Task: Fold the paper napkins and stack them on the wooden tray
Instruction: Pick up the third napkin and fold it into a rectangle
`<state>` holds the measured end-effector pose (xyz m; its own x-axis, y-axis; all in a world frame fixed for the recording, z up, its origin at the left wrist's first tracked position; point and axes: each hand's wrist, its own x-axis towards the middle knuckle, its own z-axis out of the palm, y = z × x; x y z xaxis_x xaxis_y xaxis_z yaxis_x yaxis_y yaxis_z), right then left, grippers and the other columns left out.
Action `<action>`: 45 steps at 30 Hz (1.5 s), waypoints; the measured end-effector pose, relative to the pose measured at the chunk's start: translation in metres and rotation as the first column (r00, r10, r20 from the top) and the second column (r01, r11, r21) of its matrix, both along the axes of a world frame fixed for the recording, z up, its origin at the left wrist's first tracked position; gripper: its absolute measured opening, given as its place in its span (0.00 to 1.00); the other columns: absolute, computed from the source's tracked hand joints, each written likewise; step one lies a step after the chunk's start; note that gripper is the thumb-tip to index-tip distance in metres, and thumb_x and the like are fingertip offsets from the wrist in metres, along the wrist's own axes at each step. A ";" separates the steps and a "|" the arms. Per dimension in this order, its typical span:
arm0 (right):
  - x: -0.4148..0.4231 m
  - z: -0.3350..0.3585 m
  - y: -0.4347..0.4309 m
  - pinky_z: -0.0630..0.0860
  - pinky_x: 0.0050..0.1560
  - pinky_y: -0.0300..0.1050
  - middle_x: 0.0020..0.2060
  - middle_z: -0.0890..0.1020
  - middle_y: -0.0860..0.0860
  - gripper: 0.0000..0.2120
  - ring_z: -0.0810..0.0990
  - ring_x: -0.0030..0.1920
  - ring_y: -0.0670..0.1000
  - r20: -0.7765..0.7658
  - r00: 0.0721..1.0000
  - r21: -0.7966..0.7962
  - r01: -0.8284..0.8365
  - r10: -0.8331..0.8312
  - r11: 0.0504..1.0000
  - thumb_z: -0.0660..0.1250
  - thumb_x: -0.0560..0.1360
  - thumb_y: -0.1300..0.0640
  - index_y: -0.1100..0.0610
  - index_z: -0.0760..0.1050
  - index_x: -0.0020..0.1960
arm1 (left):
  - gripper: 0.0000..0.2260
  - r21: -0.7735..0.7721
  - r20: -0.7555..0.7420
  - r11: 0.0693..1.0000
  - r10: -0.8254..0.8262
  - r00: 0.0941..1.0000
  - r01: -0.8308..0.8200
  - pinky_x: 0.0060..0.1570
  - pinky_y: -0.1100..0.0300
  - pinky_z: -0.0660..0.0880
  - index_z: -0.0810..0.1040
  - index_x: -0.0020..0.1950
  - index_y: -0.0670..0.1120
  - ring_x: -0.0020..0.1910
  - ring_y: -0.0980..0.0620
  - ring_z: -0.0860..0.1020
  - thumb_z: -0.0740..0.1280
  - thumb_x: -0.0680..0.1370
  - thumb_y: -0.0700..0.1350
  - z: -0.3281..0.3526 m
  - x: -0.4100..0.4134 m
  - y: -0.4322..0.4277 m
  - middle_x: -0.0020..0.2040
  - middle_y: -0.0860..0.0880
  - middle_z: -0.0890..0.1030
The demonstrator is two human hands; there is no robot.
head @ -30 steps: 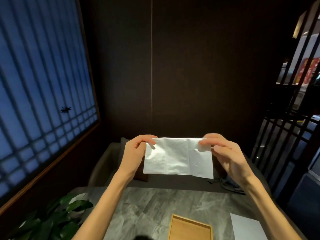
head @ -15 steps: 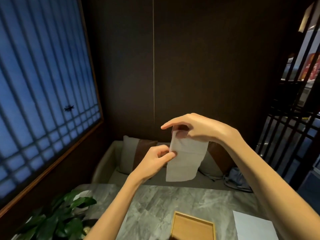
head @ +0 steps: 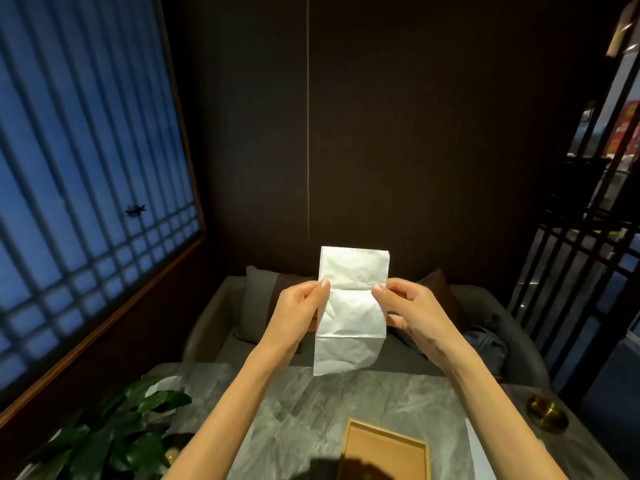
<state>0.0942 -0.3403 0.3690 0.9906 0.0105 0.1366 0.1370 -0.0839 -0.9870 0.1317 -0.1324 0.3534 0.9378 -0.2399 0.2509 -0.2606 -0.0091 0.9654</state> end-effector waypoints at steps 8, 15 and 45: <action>-0.001 0.007 -0.007 0.82 0.56 0.49 0.56 0.86 0.48 0.10 0.86 0.56 0.49 0.063 0.998 0.032 0.006 -0.008 0.999 0.72 0.76 0.50 0.48 0.83 0.57 | 0.10 -0.040 -0.011 0.987 -0.158 0.987 0.158 0.46 0.60 0.83 0.83 0.61 0.50 0.53 0.49 0.87 0.66 0.82 0.50 0.008 0.002 0.006 0.55 0.50 0.87; -0.004 0.015 -0.016 0.81 0.46 0.40 0.48 0.85 0.47 0.13 0.84 0.52 0.50 0.345 0.937 0.006 0.054 -0.053 0.999 0.67 0.76 0.65 0.50 0.85 0.42 | 0.15 -0.130 0.103 0.962 -0.227 0.968 0.239 0.52 0.56 0.82 0.84 0.55 0.48 0.62 0.48 0.82 0.60 0.82 0.34 0.015 0.003 0.013 0.61 0.48 0.84; -0.002 0.007 -0.009 0.78 0.45 0.54 0.50 0.84 0.52 0.16 0.83 0.56 0.58 0.369 0.929 -0.031 0.025 -0.012 0.999 0.67 0.75 0.68 0.51 0.83 0.37 | 0.08 -0.239 -0.170 0.946 -0.265 0.949 0.222 0.52 0.48 0.84 0.80 0.57 0.46 0.57 0.45 0.85 0.62 0.84 0.42 0.019 -0.004 0.001 0.54 0.46 0.86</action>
<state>0.0919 -0.3496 0.3761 0.8704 0.0041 0.4924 0.4891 -0.1232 -0.8635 0.1274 -0.1318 0.3723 0.8931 -0.4281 0.1382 -0.0336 0.2429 0.9695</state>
